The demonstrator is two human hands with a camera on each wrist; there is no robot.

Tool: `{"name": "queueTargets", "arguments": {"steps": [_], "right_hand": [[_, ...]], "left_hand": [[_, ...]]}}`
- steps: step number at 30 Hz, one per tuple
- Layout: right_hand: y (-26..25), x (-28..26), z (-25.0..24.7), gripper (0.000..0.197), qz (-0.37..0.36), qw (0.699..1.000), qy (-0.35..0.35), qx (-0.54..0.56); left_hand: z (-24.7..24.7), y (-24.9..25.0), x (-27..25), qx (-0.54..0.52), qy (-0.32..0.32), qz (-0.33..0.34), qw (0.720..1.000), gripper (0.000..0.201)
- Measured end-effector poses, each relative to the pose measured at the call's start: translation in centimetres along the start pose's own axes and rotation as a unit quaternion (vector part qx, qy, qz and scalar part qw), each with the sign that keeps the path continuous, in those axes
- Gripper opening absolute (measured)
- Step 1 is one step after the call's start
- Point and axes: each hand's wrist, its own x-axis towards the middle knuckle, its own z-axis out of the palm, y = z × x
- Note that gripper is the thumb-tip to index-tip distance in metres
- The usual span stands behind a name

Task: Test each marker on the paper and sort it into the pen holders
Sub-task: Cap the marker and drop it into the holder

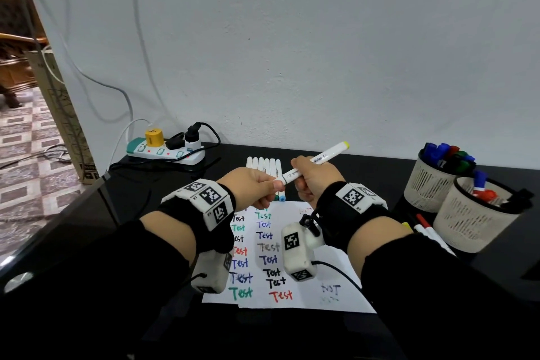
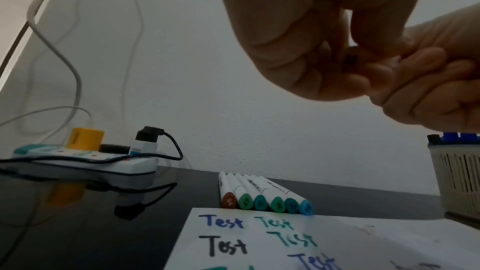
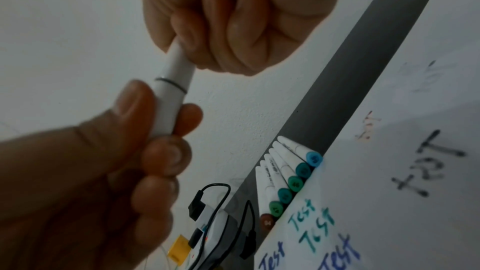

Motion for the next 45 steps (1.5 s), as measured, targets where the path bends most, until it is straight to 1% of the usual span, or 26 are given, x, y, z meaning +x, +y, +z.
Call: {"name": "queueTargets", "arguments": {"steps": [2, 4, 5, 7, 9, 12, 15, 18, 20, 25, 29, 31, 34, 38, 45], "right_hand": [[-0.1, 0.8, -0.8, 0.031, 0.006, 0.998, 0.018, 0.058], [-0.2, 1.6, -2.2, 0.031, 0.015, 0.994, 0.053, 0.097], [-0.2, 2.0, -2.8, 0.031, 0.017, 0.994, 0.067, 0.089], [0.0, 2.6, -3.4, 0.033, 0.014, 0.996, 0.084, 0.039], [0.4, 2.8, -3.2, 0.034, 0.012, 0.997, 0.081, -0.001], [1.0, 2.9, -2.3, 0.032, 0.024, 0.998, 0.063, -0.009], [2.1, 3.2, -1.7, 0.027, 0.056, 0.996, 0.071, 0.002], [3.1, 3.7, -1.3, 0.027, 0.073, 0.994, 0.086, 0.001], [3.7, 3.9, -1.2, 0.027, 0.078, 0.992, 0.094, -0.015], [4.8, 4.4, -1.7, 0.024, 0.061, 0.989, 0.079, -0.105], [5.6, 5.0, -2.3, 0.034, 0.04, 0.983, 0.059, -0.17], [6.0, 5.2, -2.5, 0.035, 0.02, 0.977, 0.053, -0.206], [6.3, 5.4, -2.7, 0.033, -0.003, 0.966, 0.042, -0.256], [6.6, 5.7, -2.6, 0.03, -0.016, 0.959, 0.033, -0.282], [6.7, 5.6, -2.4, 0.029, -0.029, 0.954, 0.02, -0.299]], "left_hand": [[-0.9, -0.4, -0.2, -0.055, -0.042, -0.018, 0.997, 0.019], [-1.8, -1.1, -0.2, -0.063, -0.043, -0.038, 0.996, 0.021], [-2.1, -1.4, -0.2, -0.042, -0.027, -0.043, 0.998, 0.021], [-2.4, -2.1, 0.2, 0.03, 0.017, -0.039, 0.999, 0.02], [-2.2, -2.5, 0.7, 0.079, 0.05, -0.029, 0.995, 0.021], [-1.8, -2.7, 1.4, 0.107, 0.076, -0.033, 0.991, 0.026], [-1.3, -2.6, 1.8, 0.15, 0.088, -0.035, 0.984, 0.028], [-1.0, -2.7, 2.3, 0.206, 0.082, -0.045, 0.974, 0.037], [-1.0, -2.7, 2.7, 0.232, 0.076, -0.048, 0.968, 0.037], [-1.0, -3.2, 3.4, 0.248, 0.064, -0.068, 0.964, 0.037], [-0.6, -3.5, 3.8, 0.259, 0.053, -0.084, 0.961, 0.036], [-0.3, -3.5, 3.9, 0.263, 0.047, -0.089, 0.96, 0.034], [-0.3, -3.5, 4.0, 0.265, 0.046, -0.093, 0.959, 0.033], [-0.4, -3.7, 4.0, 0.255, 0.043, -0.103, 0.961, 0.036], [-0.3, -3.7, 4.0, 0.234, 0.02, -0.128, 0.964, 0.033]]}}
